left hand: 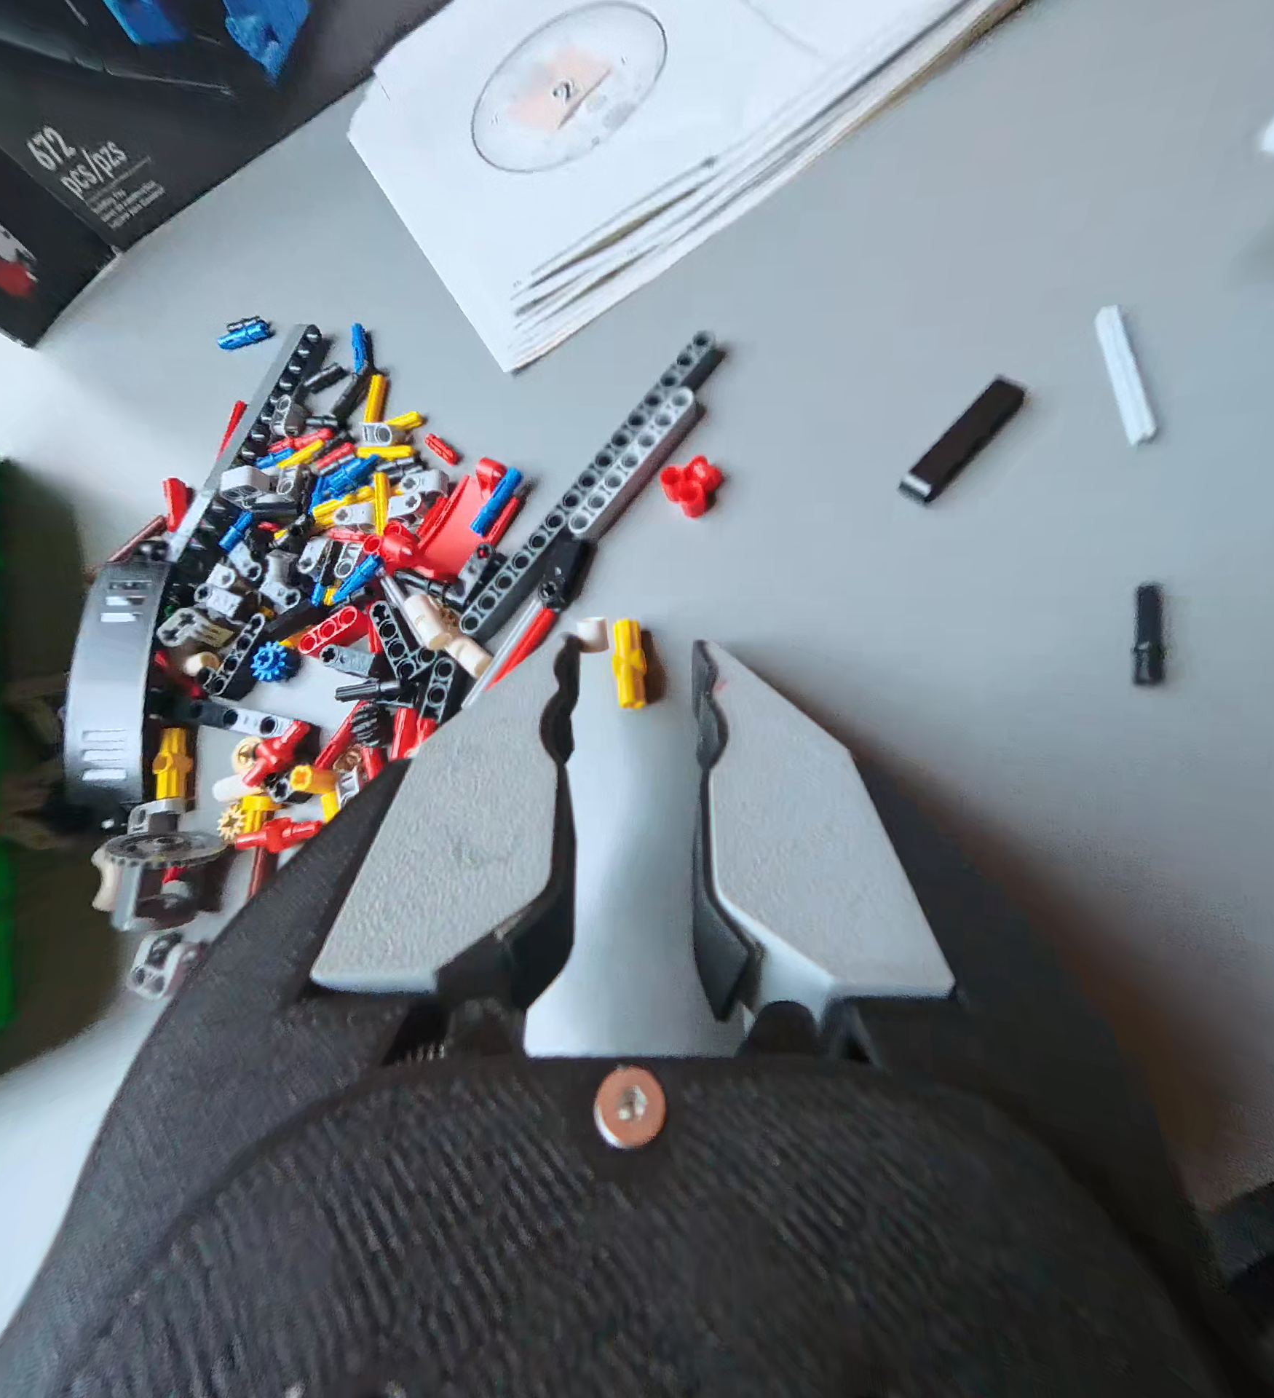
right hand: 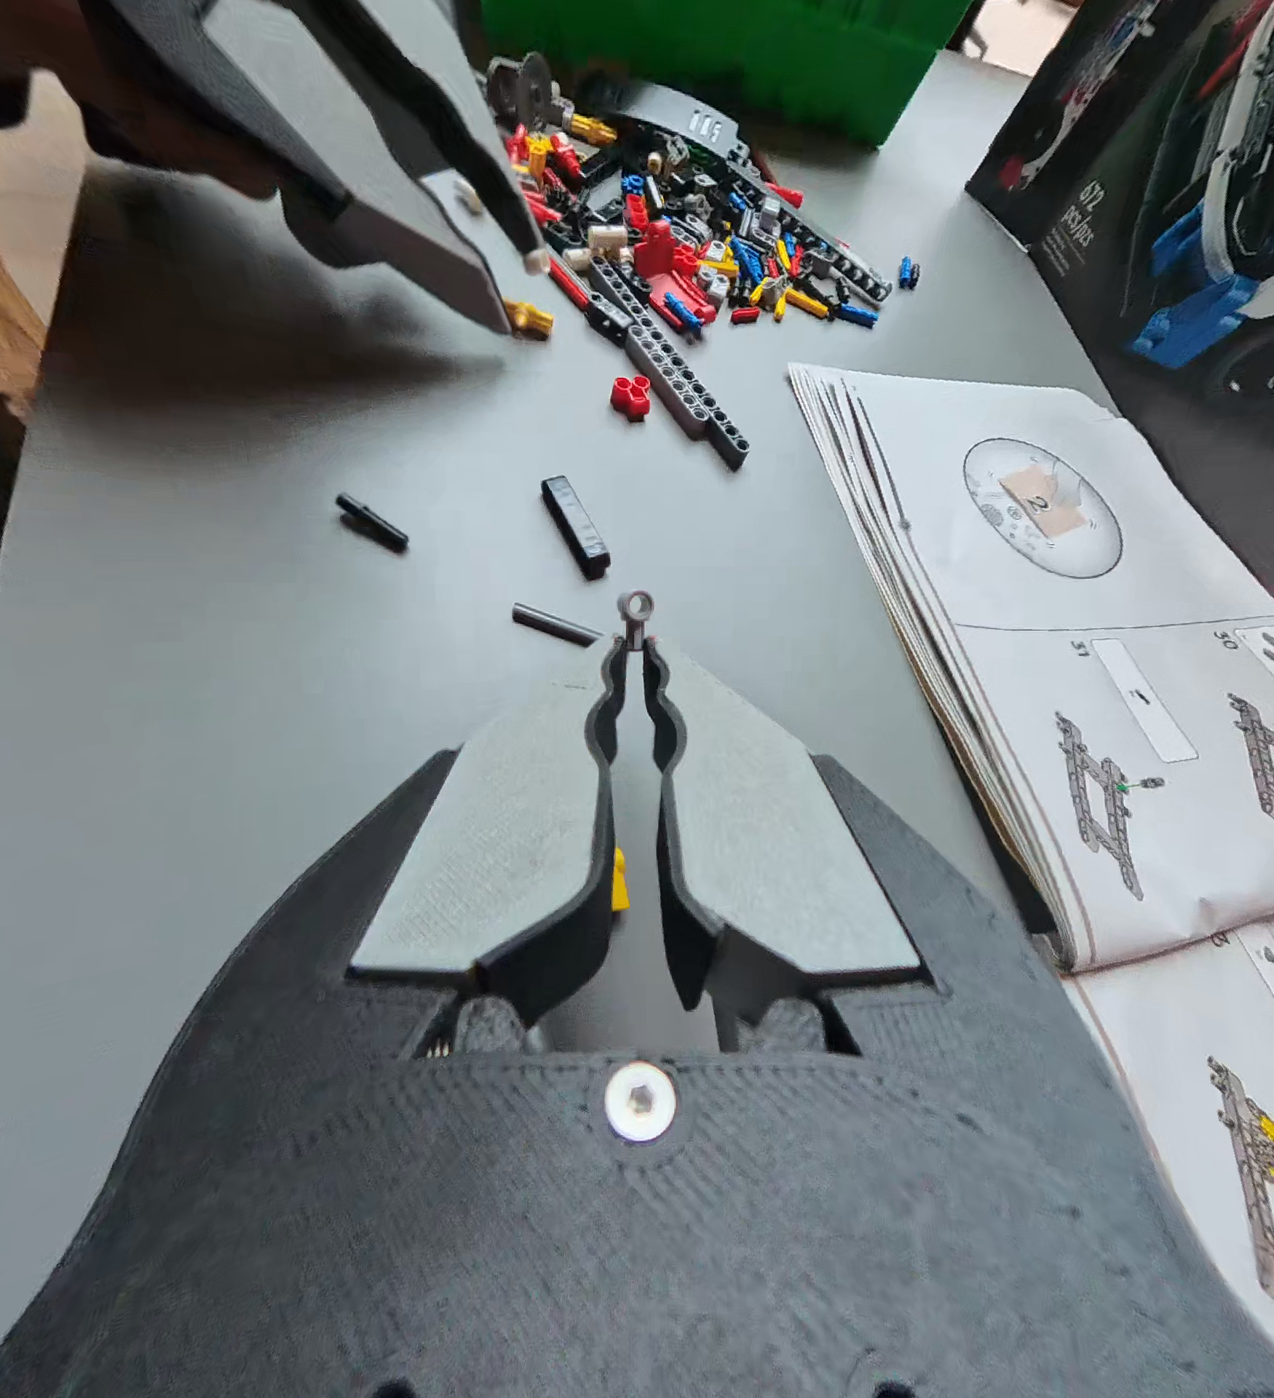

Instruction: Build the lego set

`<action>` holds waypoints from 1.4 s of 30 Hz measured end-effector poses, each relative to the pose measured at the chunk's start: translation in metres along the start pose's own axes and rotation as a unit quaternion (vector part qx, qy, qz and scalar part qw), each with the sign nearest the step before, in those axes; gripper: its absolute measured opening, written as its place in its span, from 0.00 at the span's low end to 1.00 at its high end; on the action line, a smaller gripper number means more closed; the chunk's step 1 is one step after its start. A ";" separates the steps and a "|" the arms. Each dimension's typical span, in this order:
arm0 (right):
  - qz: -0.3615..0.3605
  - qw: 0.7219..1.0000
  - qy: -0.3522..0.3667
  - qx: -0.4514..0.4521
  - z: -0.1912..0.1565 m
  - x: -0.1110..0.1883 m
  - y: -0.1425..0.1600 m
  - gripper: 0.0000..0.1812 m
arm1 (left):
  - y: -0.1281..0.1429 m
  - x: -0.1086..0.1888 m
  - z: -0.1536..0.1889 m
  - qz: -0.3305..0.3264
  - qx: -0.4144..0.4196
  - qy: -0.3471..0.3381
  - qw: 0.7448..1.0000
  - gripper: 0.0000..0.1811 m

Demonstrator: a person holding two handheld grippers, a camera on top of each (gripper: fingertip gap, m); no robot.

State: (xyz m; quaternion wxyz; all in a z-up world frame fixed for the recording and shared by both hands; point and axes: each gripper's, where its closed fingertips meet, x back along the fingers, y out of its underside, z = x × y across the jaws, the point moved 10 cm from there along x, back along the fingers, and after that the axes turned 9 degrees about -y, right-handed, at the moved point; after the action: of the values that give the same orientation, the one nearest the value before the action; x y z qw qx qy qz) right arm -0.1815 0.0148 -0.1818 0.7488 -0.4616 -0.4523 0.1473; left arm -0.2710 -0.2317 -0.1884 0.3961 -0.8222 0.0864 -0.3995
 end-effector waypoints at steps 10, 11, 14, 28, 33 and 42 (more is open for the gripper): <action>0.009 1.000 0.023 -0.017 0.012 0.010 0.004 0.00 | 0.014 0.011 -0.026 0.012 0.064 0.000 0.998 0.18; 0.010 0.999 0.028 -0.023 0.015 0.012 0.005 0.00 | 0.015 0.014 -0.029 0.013 0.069 -0.004 0.998 0.19; -0.008 0.999 0.022 -0.045 0.020 0.015 0.011 0.05 | 0.023 0.030 -0.039 0.003 0.091 -0.029 0.995 0.19; -0.043 0.996 0.056 -0.048 0.004 0.016 0.000 0.19 | 0.149 0.200 -0.025 0.049 0.224 -0.139 0.963 0.21; 0.005 0.994 0.107 -0.023 -0.021 0.026 -0.016 0.19 | 0.237 0.215 -0.027 0.006 0.271 -0.216 0.938 0.15; 0.109 0.982 0.143 0.062 -0.047 0.006 -0.028 0.14 | 0.360 0.201 -0.026 -0.060 0.473 -0.178 0.861 0.15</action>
State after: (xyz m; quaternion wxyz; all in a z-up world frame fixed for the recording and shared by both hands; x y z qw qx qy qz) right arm -0.1460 -0.0225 -0.1628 0.8123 -0.4773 -0.2775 0.1879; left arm -0.0933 -0.5809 -0.3194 0.7209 -0.5969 -0.2345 -0.2627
